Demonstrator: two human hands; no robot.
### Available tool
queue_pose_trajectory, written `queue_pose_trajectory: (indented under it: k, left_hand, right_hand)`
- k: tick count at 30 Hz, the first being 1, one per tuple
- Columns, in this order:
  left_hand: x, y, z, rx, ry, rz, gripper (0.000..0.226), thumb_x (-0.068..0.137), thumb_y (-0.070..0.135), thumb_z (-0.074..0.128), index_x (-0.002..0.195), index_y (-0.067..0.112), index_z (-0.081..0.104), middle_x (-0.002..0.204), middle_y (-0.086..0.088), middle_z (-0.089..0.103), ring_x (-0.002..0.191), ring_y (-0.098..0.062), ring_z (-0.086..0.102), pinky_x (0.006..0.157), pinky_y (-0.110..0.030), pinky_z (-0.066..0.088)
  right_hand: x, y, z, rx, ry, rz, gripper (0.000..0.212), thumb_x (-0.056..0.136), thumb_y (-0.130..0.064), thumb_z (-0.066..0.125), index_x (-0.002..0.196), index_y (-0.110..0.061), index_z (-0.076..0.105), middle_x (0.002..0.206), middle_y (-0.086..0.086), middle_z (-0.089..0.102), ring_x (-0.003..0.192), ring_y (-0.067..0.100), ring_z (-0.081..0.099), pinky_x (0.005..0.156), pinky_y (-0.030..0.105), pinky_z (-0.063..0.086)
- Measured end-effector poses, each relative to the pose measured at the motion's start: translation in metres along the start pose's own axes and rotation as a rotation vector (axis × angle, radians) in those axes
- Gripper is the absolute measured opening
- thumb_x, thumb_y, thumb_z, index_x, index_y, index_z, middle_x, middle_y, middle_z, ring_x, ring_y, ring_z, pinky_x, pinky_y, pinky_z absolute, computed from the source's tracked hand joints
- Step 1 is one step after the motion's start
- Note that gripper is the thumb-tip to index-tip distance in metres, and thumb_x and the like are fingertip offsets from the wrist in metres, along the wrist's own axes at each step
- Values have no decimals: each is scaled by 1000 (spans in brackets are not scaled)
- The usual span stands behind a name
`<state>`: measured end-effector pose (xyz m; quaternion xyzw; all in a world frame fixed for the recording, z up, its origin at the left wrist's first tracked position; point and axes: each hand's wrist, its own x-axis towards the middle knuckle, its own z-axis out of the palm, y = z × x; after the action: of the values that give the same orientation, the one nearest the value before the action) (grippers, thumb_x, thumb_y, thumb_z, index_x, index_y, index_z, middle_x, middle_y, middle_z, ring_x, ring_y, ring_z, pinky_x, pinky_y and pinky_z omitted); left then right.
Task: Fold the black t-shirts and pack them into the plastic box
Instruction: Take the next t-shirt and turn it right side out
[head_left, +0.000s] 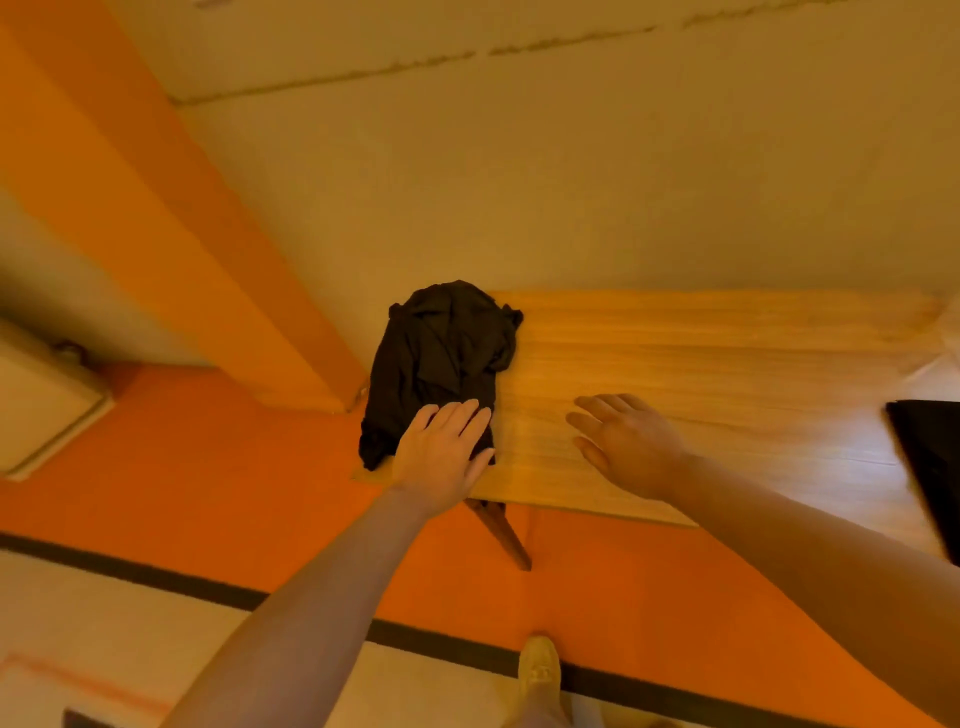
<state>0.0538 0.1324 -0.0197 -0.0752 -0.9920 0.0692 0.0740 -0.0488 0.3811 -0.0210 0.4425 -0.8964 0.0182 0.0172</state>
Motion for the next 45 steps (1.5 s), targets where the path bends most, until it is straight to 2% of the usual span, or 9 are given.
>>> queue_pose_trajectory:
  k: [3, 9, 15, 21, 24, 27, 34, 41, 45]
  left_hand:
    - [-16, -32, 7, 17, -25, -44, 52, 93, 45, 41, 127, 12, 60, 127, -7, 62, 114, -23, 59, 93, -40, 48]
    - [-34, -75, 26, 8, -82, -137, 50, 92, 43, 40, 125, 12, 62, 126, -7, 63, 113, -24, 60, 94, -43, 50]
    - [-23, -91, 49, -179, -88, -374, 52, 96, 37, 52, 141, 11, 46, 144, -8, 47, 133, -27, 43, 109, -46, 36]
    - [-15, -76, 69, -230, -170, -460, 62, 95, 37, 52, 149, 16, 30, 155, -5, 29, 142, -23, 27, 115, -42, 25]
    - [-12, -75, 74, -203, -126, -489, 63, 70, 34, 82, 126, 14, 61, 134, -6, 57, 121, -24, 56, 97, -42, 48]
    - [-9, -77, 78, -165, -48, -487, 55, 50, 26, 93, 100, 17, 72, 109, -3, 68, 97, -22, 67, 80, -39, 56]
    - [-4, -82, 85, -234, 135, -467, 20, 64, 12, 86, 76, 21, 72, 85, 5, 64, 77, -16, 64, 75, -36, 55]
    - [-5, -75, 74, -299, 217, -429, 18, 72, 14, 80, 86, 20, 72, 92, 5, 65, 82, -16, 64, 80, -36, 54]
    - [-1, -72, 62, -392, 242, -430, 37, 81, 21, 73, 116, 16, 63, 116, 0, 63, 106, -19, 61, 88, -37, 50]
  right_hand:
    - [35, -21, 2, 2, 41, -42, 29, 88, -30, 65, 111, -14, 68, 119, 13, 65, 105, 30, 64, 86, 43, 53]
    - [98, -60, 5, 24, 53, -107, 27, 85, -27, 68, 107, -12, 69, 110, 12, 68, 97, 29, 66, 80, 42, 55]
    - [140, -93, 25, 130, -103, 39, 45, 102, -36, 35, 143, -15, 37, 143, 3, 43, 129, 23, 44, 104, 35, 37]
    - [158, -110, 43, 136, -155, 146, 49, 102, -36, 35, 146, -16, 29, 145, 2, 41, 132, 21, 41, 107, 34, 34]
    - [165, -111, 45, 222, -132, 241, 50, 101, -37, 40, 145, -16, 28, 140, 2, 46, 128, 20, 45, 103, 32, 36]
    - [173, -112, 44, 263, -122, 282, 50, 100, -38, 42, 144, -16, 30, 136, 2, 50, 125, 20, 48, 102, 32, 36]
    - [181, -113, 37, 346, -84, 344, 24, 101, -25, 43, 123, -19, 52, 114, 2, 62, 105, 21, 58, 88, 29, 41]
    - [163, -112, 30, 403, -22, 268, 24, 101, -21, 42, 117, -19, 59, 107, 0, 65, 95, 18, 59, 84, 26, 41]
    - [154, -109, 28, 532, 35, 232, 19, 97, -21, 50, 111, -20, 63, 105, -3, 62, 92, 14, 58, 81, 26, 48]
